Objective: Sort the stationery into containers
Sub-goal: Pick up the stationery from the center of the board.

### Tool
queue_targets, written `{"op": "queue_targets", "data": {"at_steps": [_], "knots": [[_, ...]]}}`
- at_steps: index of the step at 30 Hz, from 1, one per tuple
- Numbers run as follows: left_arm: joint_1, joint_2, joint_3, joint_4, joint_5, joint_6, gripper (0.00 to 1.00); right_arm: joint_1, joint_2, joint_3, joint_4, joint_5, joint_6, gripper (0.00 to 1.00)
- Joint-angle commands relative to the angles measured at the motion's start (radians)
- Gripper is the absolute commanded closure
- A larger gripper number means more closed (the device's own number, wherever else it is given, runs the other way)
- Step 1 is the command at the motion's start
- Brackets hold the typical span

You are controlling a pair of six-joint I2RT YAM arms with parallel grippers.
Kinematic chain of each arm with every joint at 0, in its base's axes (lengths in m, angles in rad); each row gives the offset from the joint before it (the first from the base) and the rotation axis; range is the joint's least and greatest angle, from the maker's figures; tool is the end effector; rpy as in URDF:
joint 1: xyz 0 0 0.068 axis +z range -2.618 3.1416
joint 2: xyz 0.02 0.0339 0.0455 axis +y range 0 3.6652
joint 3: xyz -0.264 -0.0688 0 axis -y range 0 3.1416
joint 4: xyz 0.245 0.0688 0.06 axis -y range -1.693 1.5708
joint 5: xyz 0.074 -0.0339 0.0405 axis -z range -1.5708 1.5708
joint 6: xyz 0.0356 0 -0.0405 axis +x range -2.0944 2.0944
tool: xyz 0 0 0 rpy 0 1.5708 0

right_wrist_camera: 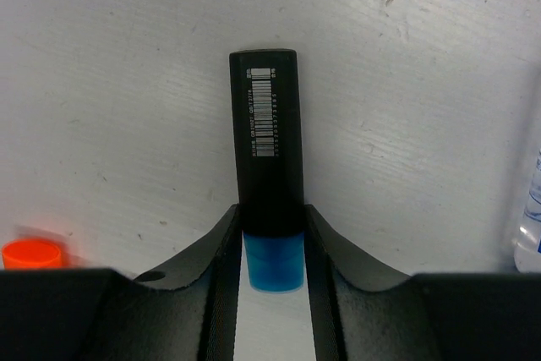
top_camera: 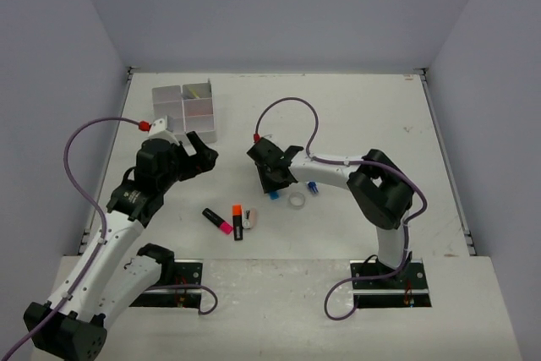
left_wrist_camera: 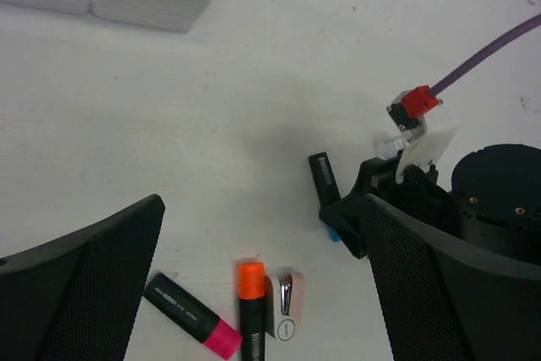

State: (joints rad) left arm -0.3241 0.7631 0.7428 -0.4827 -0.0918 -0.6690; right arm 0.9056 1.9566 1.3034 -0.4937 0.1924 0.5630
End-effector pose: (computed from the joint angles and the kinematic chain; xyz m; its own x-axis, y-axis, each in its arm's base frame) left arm 0.1634 -0.0514 0.2982 -0.5079 -0.4809 -0.7147 -0.0944 0.8557 -0.5087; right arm 0.2493 0.3067 0.1575 -0.8620 -0.2501 -0.4409 -0.3118 0.9474 0.0721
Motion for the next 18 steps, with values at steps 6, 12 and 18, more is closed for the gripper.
{"op": "queue_targets", "data": {"at_steps": [6,12,18], "knots": [[-0.011,0.130,-0.148,0.428,0.586,-0.085,0.00,0.122,-0.305,-0.204,0.251,0.024,-0.089,1.00],[-0.058,0.159,-0.184,0.591,0.645,-0.163,0.10,0.225,-0.491,-0.297,0.414,0.133,-0.114,1.00],[-0.128,0.185,-0.184,0.637,0.630,-0.192,0.44,0.281,-0.585,-0.338,0.519,0.190,-0.137,1.00]]}}
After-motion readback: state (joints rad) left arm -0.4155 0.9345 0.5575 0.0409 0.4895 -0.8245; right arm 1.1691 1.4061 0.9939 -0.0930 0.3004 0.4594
